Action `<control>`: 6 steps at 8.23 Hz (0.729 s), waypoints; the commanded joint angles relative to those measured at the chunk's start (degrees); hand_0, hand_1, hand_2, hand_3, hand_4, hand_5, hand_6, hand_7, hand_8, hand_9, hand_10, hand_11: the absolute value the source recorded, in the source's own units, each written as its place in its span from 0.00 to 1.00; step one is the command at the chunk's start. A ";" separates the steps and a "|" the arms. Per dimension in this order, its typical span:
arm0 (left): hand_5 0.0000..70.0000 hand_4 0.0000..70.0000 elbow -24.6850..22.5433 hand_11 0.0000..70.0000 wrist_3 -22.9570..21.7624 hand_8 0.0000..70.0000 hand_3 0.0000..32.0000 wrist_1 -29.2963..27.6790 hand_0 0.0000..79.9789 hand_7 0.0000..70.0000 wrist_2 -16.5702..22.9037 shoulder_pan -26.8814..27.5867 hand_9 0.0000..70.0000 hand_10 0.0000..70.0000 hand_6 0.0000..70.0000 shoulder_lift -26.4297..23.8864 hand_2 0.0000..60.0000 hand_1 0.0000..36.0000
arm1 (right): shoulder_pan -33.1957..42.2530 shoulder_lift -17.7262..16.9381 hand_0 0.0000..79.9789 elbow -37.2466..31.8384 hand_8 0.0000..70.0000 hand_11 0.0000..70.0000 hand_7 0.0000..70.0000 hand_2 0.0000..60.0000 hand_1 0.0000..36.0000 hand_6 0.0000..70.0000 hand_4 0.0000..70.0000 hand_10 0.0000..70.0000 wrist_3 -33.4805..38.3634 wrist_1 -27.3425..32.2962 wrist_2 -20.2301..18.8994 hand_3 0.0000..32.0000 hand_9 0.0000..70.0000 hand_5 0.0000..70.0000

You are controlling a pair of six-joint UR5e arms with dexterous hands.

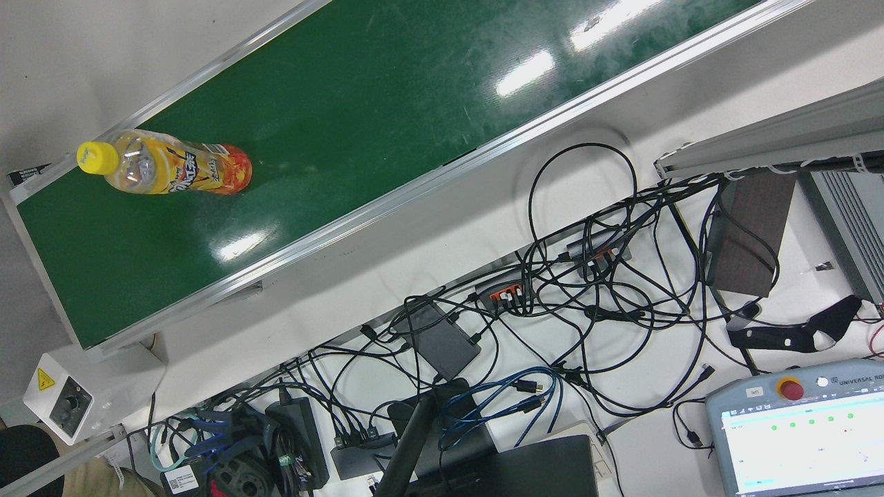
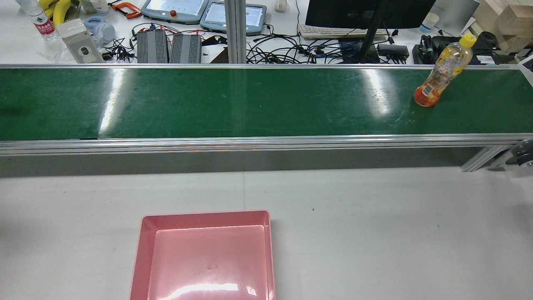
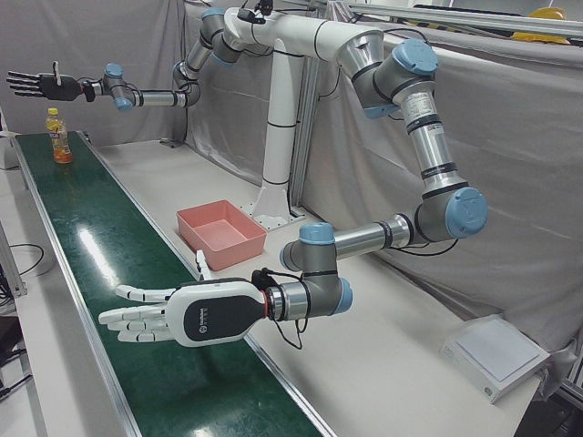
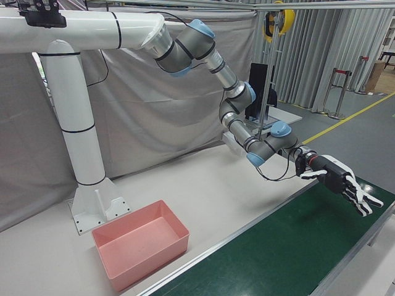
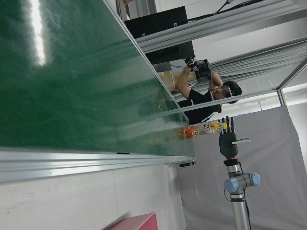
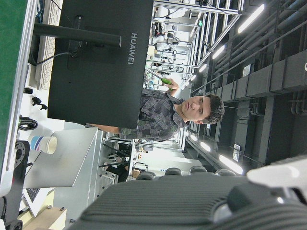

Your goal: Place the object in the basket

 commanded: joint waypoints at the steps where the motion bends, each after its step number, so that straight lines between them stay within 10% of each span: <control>1: 0.28 0.25 0.00 0.17 -0.09 0.12 0.00 0.40 0.63 0.00 0.02 0.03 0.16 0.10 0.03 0.00 0.00 0.35 | -0.04 -0.06 0.00 -0.02 0.00 0.00 0.00 0.00 0.00 0.00 0.00 0.00 -0.07 0.00 0.00 0.00 0.00 0.00; 6: 0.30 0.24 0.00 0.18 -0.09 0.11 0.00 0.66 0.63 0.00 0.02 -0.05 0.16 0.11 0.02 0.00 0.00 0.34 | -0.04 -0.06 0.00 -0.02 0.00 0.00 0.00 0.00 0.00 0.00 0.00 0.00 -0.08 0.00 0.00 0.00 0.00 0.00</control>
